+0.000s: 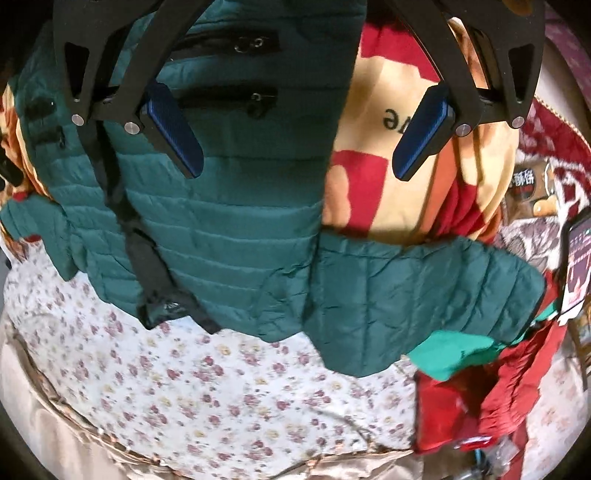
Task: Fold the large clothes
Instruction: 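Move the left gripper toward the jacket sleeve nearest it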
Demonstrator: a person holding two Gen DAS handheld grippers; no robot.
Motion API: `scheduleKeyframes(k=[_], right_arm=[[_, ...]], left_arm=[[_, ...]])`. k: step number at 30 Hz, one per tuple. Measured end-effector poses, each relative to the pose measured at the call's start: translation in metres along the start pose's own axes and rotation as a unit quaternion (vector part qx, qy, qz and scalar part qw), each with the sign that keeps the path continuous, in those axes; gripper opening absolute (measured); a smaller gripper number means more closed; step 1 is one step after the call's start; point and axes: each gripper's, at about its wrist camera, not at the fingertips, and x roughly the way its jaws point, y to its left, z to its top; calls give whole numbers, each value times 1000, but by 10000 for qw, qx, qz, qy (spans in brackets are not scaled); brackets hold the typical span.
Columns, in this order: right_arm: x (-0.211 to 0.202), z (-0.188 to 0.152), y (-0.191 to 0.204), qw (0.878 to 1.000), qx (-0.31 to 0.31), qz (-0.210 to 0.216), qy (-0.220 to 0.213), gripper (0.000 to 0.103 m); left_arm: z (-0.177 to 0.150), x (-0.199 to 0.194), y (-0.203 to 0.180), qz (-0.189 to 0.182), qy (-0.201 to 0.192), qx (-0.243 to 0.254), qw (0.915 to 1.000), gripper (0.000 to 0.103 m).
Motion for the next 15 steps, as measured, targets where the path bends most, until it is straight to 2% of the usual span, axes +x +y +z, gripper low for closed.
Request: scheduleKeyframes(k=[7, 15], right_arm=[[5, -2, 1, 9998, -65, -137, 120, 99], [6, -3, -1, 9998, -73, -153, 142, 99]], left_arm=[[-2, 0, -1, 253, -35, 1, 9997, 102], [-2, 1, -1, 262, -20, -2, 9997, 102]])
